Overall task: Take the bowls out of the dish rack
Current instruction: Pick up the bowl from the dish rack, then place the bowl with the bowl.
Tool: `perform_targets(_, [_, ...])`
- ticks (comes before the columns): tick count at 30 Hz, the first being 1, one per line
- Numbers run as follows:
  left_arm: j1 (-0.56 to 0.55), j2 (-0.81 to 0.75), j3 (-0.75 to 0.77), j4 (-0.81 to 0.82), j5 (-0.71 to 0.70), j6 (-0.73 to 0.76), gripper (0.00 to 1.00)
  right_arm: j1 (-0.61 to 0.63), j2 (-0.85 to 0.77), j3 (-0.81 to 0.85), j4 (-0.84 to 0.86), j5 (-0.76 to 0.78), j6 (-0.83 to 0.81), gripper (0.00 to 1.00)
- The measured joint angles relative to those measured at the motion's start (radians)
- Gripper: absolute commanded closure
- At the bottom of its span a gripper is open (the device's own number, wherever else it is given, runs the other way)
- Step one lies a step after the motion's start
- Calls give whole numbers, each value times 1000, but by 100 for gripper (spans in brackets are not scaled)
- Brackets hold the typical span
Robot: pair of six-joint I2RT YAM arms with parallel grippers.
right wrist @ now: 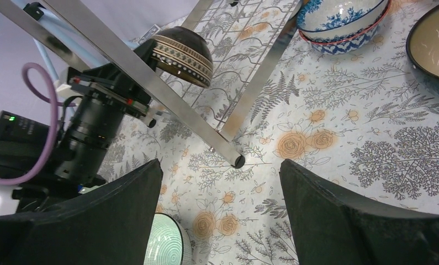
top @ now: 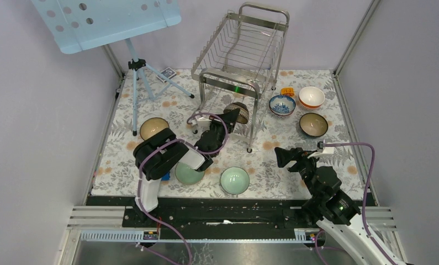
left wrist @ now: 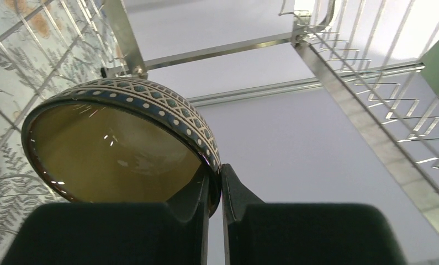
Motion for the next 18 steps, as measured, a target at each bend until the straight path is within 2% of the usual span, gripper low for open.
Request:
perform_targets(10, [-7,-119,-70,1,0,16,100,0,-16,1,-16,10,7,15])
perform_targets(18, [-43,-286,-221,-10,-8,40,100,0,-11,45,-100,36,73,13])
